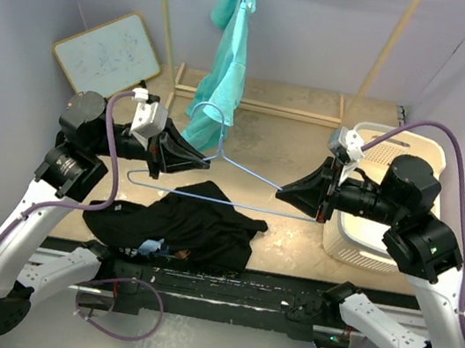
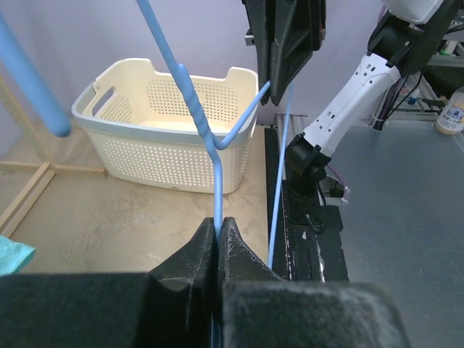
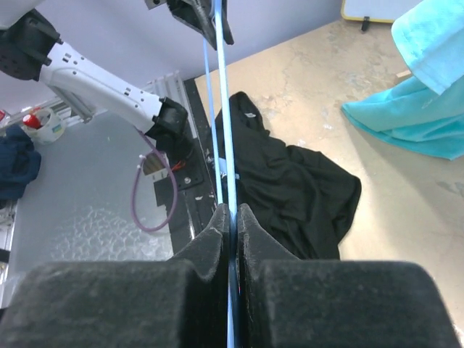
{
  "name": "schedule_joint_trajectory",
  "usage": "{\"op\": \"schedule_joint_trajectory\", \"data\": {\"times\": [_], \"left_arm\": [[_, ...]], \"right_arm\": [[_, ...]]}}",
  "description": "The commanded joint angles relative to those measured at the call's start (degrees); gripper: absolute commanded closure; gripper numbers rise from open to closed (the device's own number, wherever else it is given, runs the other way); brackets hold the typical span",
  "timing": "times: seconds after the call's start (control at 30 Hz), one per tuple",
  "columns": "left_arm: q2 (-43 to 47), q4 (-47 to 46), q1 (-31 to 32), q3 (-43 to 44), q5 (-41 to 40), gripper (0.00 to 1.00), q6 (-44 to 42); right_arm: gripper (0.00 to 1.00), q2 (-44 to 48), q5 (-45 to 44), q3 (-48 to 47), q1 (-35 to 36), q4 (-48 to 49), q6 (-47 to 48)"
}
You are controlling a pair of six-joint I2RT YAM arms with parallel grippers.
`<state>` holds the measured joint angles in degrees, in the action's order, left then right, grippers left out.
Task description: Remove the t-shirt from the hanger
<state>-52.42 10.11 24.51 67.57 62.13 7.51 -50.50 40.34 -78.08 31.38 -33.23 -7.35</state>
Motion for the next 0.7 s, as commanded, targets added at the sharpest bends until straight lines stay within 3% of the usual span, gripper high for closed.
{"op": "schedule_joint_trajectory", "data": {"times": [0.0, 0.07, 0.1, 0.23, 0.27, 0.43, 0.67], "left_arm": [[0.6, -4.3, 0.1, -0.8, -1.5, 1.0, 1.5], [0.7, -3.9, 0.1, -1.0, -3.1, 0.99, 1.5], [0.7, -3.7, 0.1, -1.2, -4.2, 0.91, 1.5], [1.6, -1.9, 0.1, -2.3, -9.6, 0.3, 0.7], [2.4, -1.2, 0.1, -2.6, -11.3, 0.23, 0.1], [8.2, 0.8, 0.1, -4.8, -20.5, 0.06, -1.8], [16.7, 3.8, 0.1, -9.2, -34.1, 0.04, -3.0]], "right_arm": [[1.0, -0.7, -0.2, 0.0, -0.3, -0.7, -0.1], [1.0, -0.5, -1.7, -0.4, -0.3, -1.3, -0.6], [1.0, -0.1, -2.7, -0.7, -0.3, -1.8, -1.2], [1.0, 1.2, -11.1, -4.8, -0.3, -6.4, -2.5], [1.0, 1.9, -14.9, -5.9, -0.3, -7.4, -2.5], [1.0, 3.1, -29.7, -13.6, -0.3, -12.7, -3.4], [1.0, -2.5, -47.1, -25.3, -0.3, -22.0, -7.7]]}}
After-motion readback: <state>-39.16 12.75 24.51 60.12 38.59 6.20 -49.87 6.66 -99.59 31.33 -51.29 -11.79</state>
